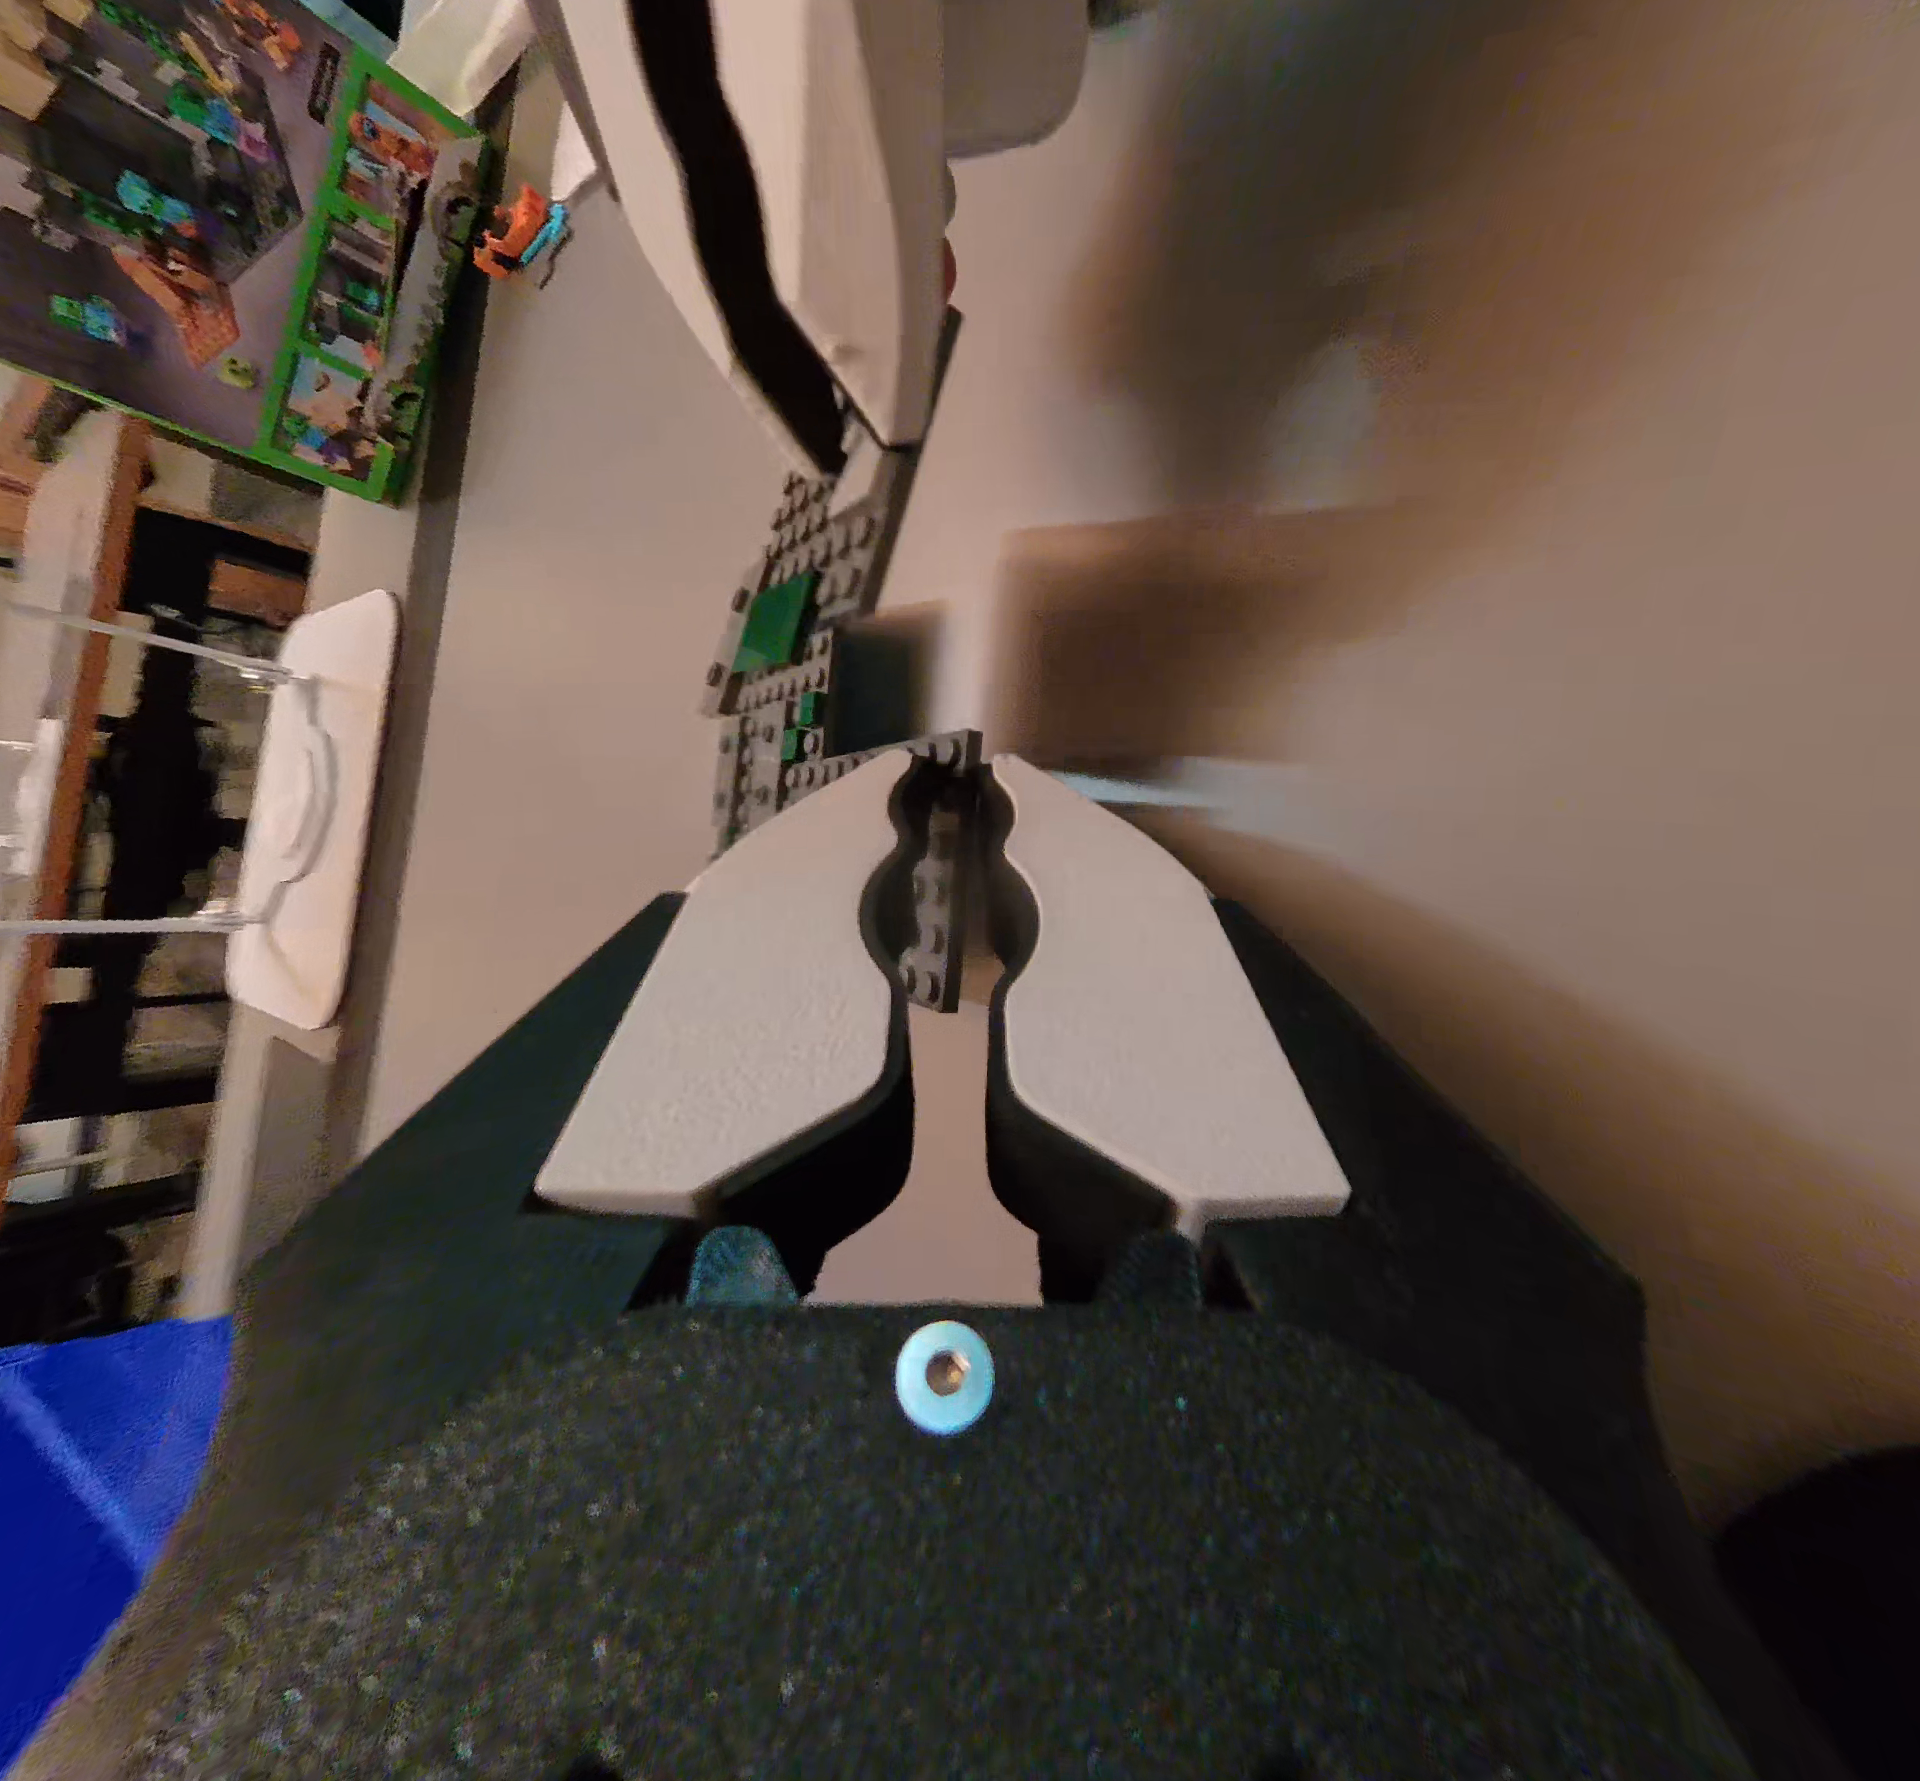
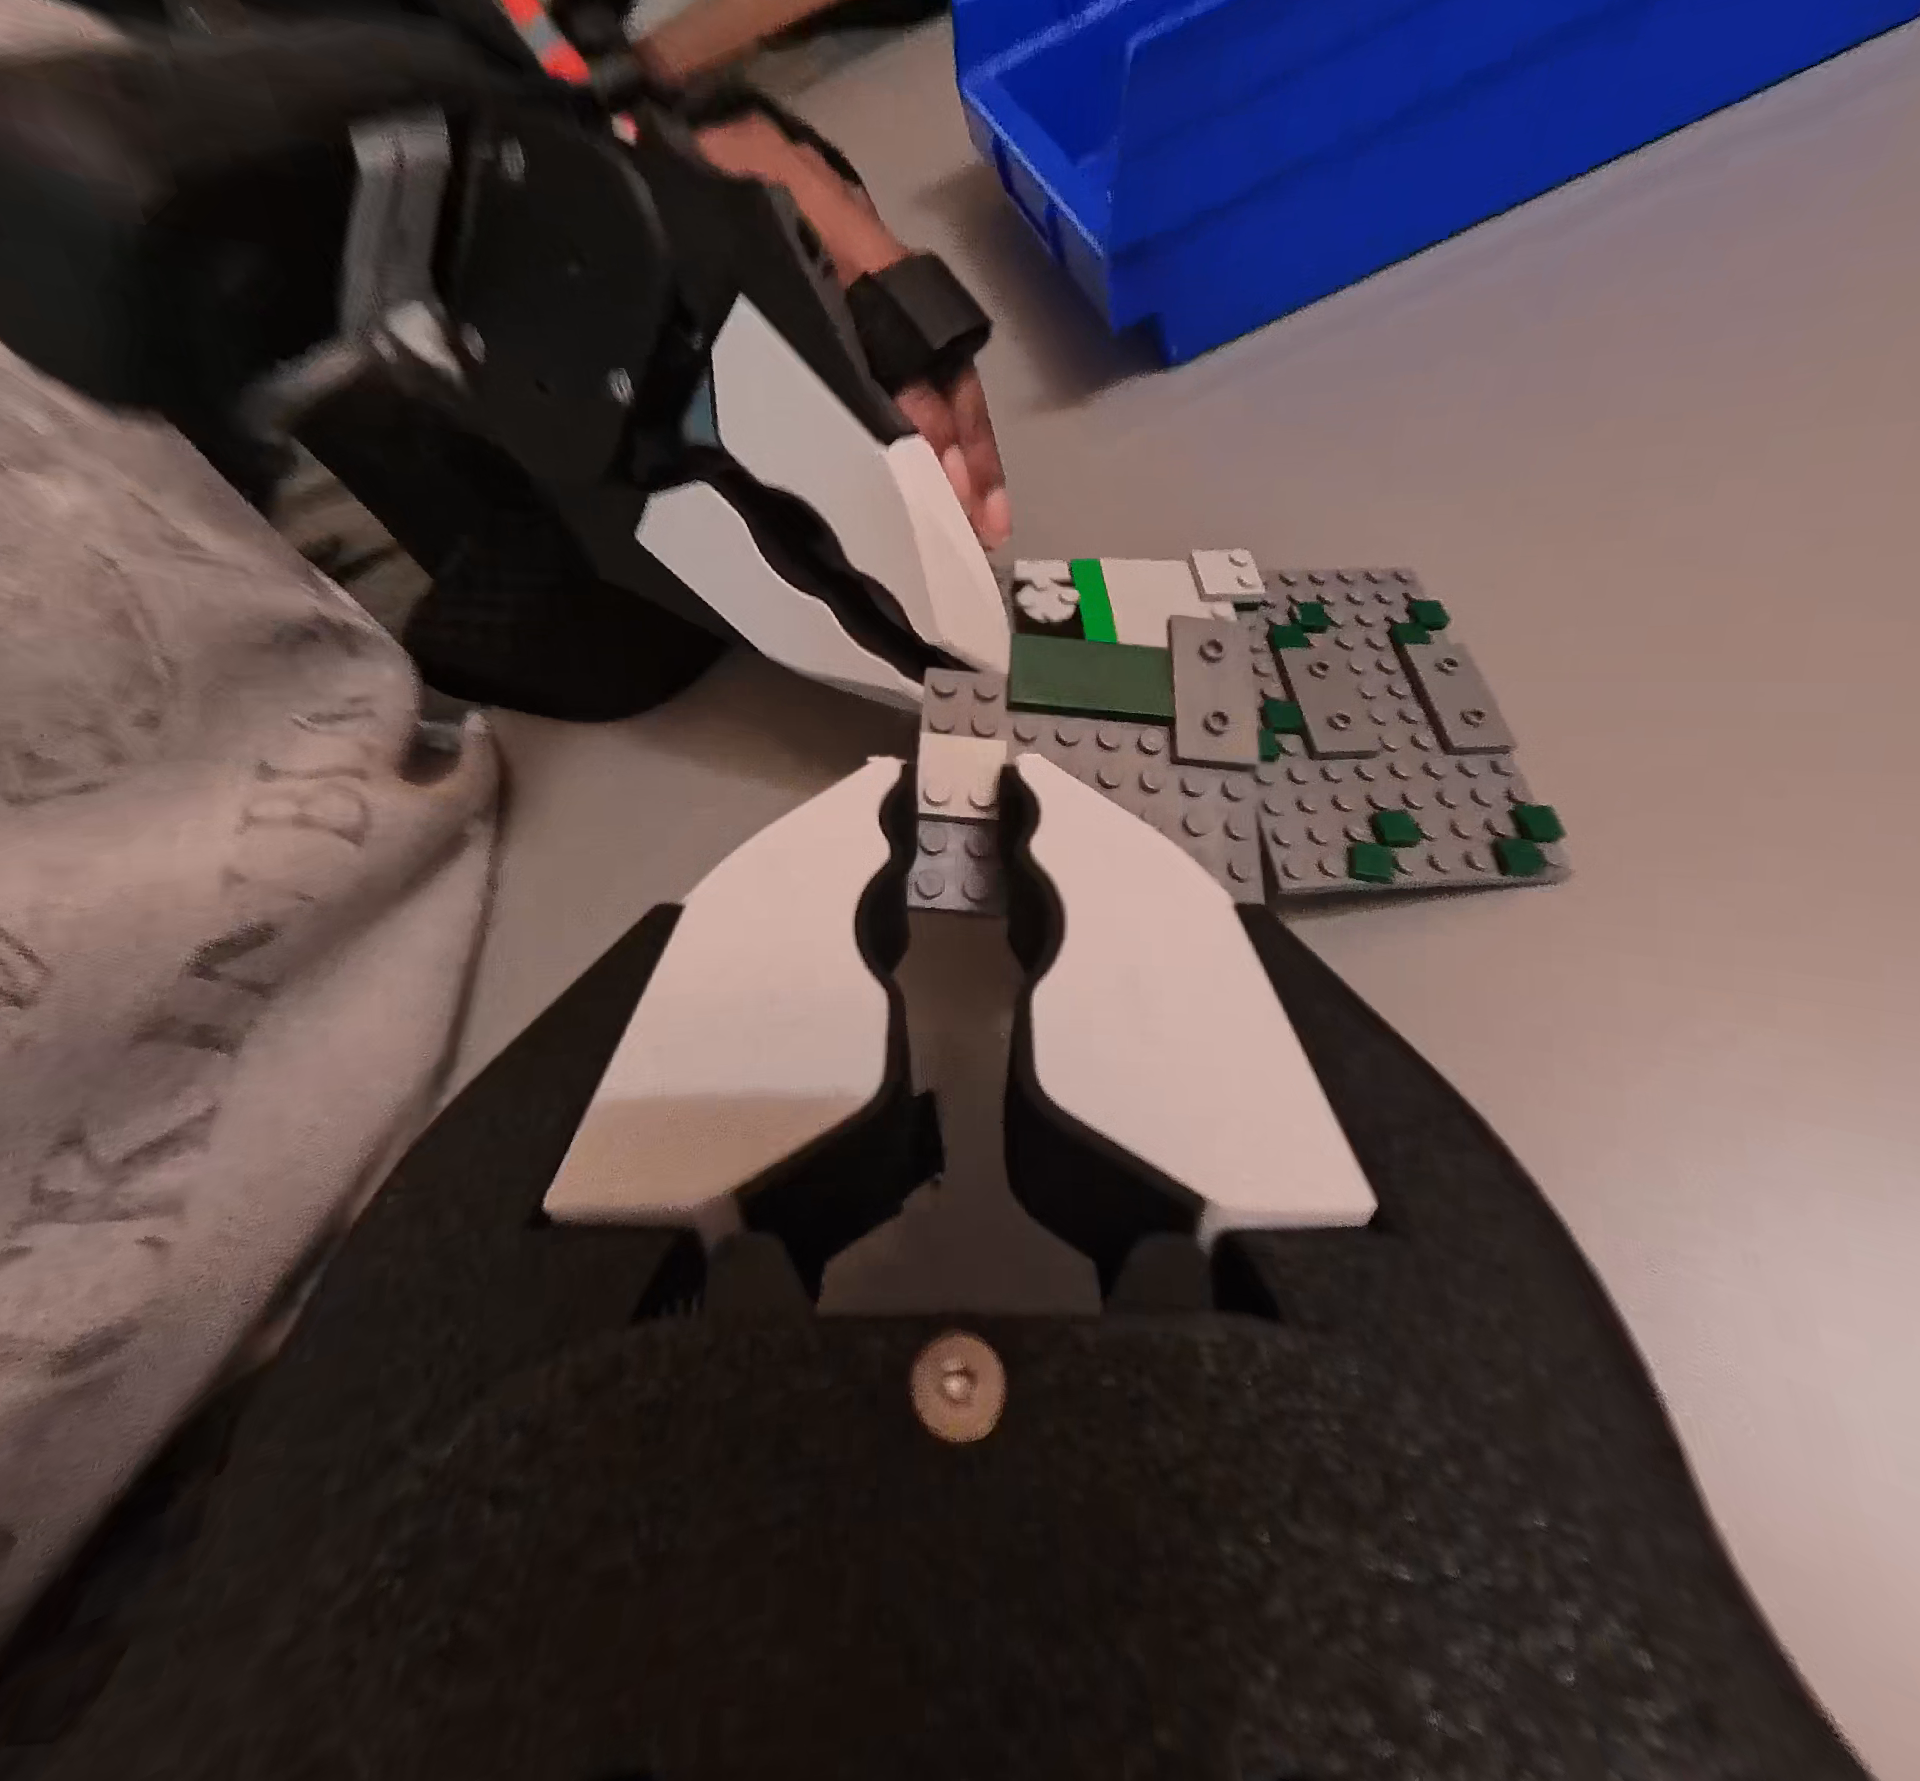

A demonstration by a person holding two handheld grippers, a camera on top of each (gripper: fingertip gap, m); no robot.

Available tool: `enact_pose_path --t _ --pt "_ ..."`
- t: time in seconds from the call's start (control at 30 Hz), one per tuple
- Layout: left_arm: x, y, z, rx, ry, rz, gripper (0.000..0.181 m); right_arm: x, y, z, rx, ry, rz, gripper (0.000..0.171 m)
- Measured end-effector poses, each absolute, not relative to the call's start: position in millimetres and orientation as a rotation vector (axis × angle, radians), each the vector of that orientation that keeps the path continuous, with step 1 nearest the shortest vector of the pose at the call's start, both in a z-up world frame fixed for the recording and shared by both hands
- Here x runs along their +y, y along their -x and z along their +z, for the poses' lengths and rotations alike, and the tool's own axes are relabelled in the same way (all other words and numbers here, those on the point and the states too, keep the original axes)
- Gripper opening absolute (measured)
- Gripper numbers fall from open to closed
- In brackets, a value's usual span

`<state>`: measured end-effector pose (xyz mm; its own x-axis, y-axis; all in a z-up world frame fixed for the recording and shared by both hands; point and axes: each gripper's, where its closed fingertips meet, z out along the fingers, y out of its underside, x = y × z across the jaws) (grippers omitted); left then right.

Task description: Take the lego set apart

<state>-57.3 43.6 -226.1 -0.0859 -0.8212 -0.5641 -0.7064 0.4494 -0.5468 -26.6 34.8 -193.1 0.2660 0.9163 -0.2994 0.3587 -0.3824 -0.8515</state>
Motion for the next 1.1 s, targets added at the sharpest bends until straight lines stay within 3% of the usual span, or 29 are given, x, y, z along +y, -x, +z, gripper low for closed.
enact_pose_path --t 0.13,0.27,0.5,0.63,0.8,0.83,1.1 --pt "32 56 -222 1.733 1.506 -0.569 0.027 30 27 -201 -1.262 1.836 0.907 0.015" --pt "28 53 -199 1.417 1.784 -1.132 0.032 25 30 -197 -1.349 1.708 0.759 0.015" --pt "24 40 -181 0.922 1.979 -1.840 0.023 19 44 -184 -1.493 1.428 0.471 0.015" --pt "24 36 -179 0.857 1.975 -1.917 0.007 22 47 -183 -1.559 1.317 0.291 0.015" --pt "27 35 -178 0.892 1.968 -1.878 0.008 20 47 -180 -1.577 1.210 0.132 0.014" --pt "41 37 -185 0.831 2.004 -1.792 0.007 10 52 -172 -1.560 1.159 0.200 0.000" --pt "40 41 -172 0.891 1.920 -1.781 0.007 20 44 -167 -1.453 1.258 0.183 0.003"
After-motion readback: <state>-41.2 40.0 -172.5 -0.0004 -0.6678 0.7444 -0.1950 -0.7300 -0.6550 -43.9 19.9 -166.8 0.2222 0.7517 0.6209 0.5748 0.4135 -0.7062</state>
